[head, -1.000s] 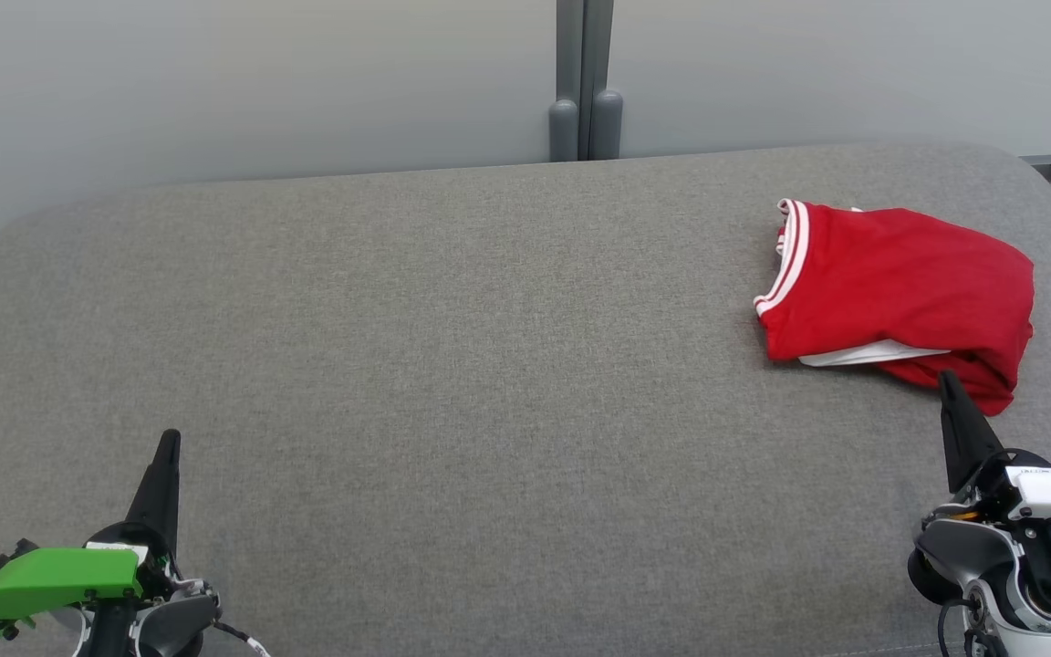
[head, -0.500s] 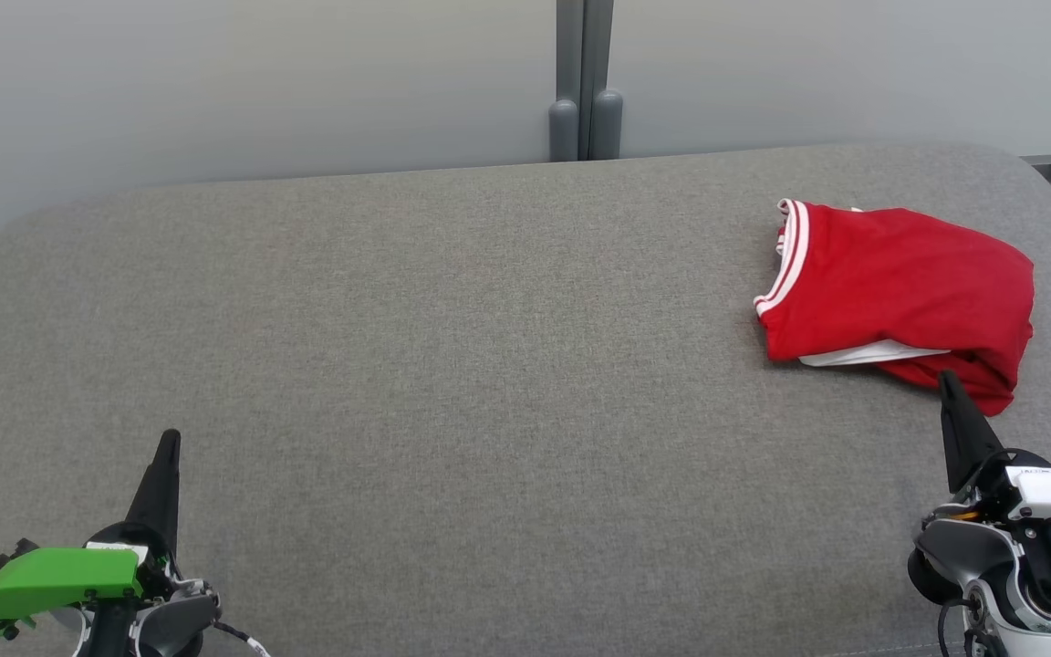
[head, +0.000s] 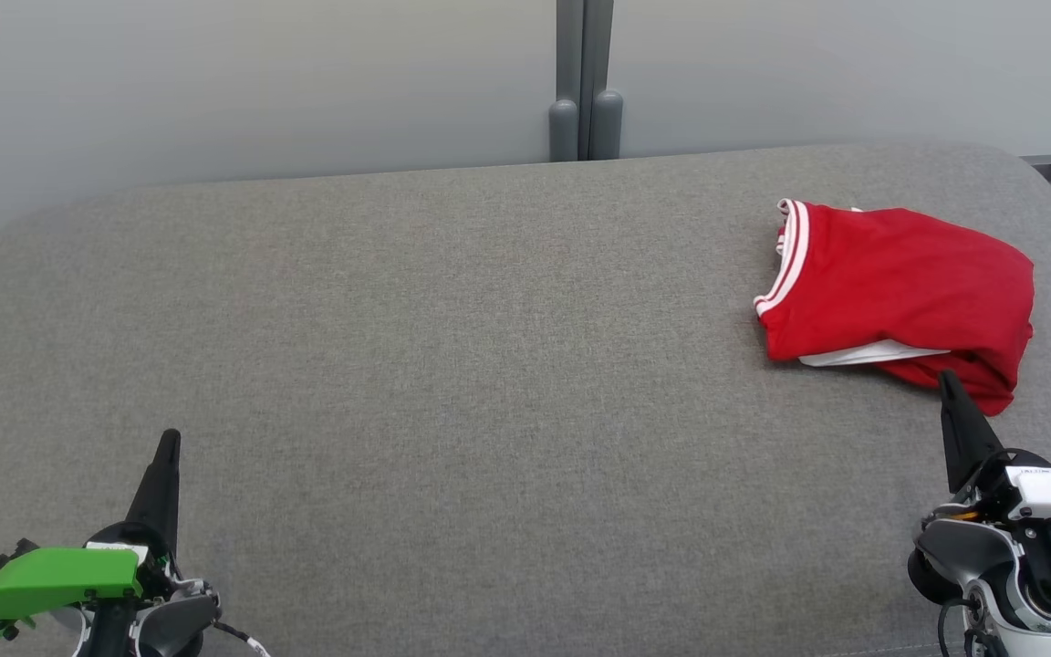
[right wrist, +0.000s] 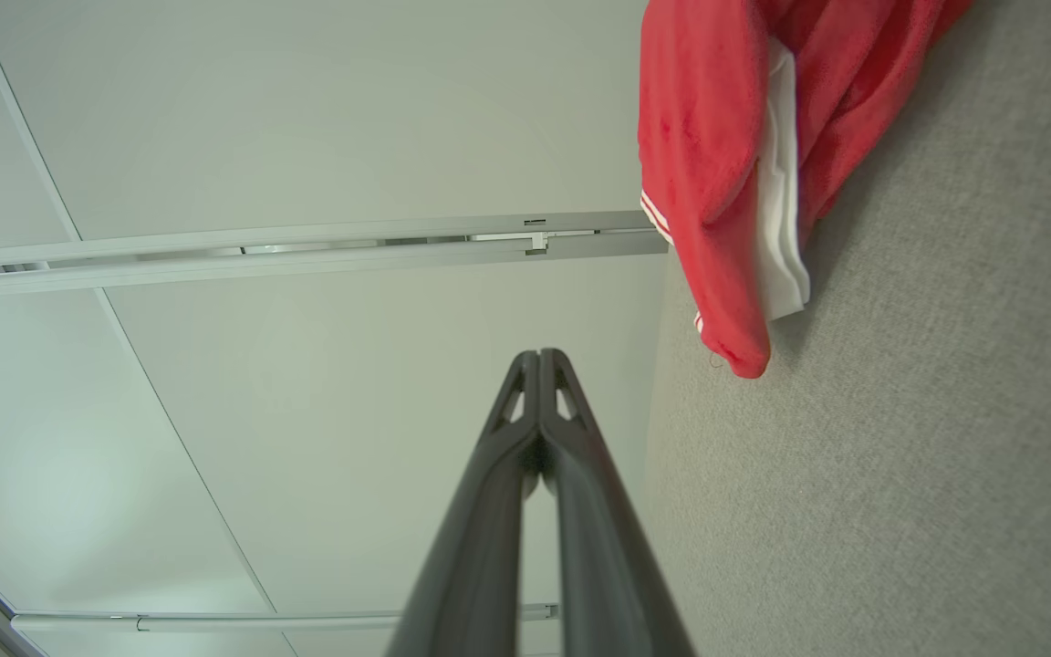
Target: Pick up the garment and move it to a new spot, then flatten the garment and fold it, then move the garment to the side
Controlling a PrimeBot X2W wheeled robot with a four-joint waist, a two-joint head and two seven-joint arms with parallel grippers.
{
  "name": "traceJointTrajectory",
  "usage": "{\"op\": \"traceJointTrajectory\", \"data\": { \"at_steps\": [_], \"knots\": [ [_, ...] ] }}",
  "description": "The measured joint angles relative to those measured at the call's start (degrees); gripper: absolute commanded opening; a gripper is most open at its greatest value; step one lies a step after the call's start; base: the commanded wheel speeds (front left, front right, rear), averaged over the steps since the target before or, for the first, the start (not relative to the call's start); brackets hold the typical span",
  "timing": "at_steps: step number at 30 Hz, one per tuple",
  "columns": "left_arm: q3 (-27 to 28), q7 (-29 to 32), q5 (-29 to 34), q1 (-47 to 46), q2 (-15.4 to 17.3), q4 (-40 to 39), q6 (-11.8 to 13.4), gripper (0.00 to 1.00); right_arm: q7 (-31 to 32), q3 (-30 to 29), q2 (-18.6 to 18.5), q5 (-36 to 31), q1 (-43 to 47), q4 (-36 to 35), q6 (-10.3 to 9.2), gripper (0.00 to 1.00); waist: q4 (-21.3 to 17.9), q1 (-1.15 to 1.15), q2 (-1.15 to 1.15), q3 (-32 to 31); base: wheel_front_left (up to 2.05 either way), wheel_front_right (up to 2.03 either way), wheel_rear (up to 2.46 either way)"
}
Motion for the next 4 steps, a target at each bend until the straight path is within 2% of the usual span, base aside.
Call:
{"op": "traceJointTrajectory", "data": {
  "at_steps": [4],
  "knots": [
    [0.0,0.0,0.0,0.0,0.0,0.0,0.0,0.0,0.0,0.0,0.0,0.0,0.0,0.0,0.0,0.0,0.0,0.0,0.0,0.0,0.0,0.0,0.0]
  ]
}}
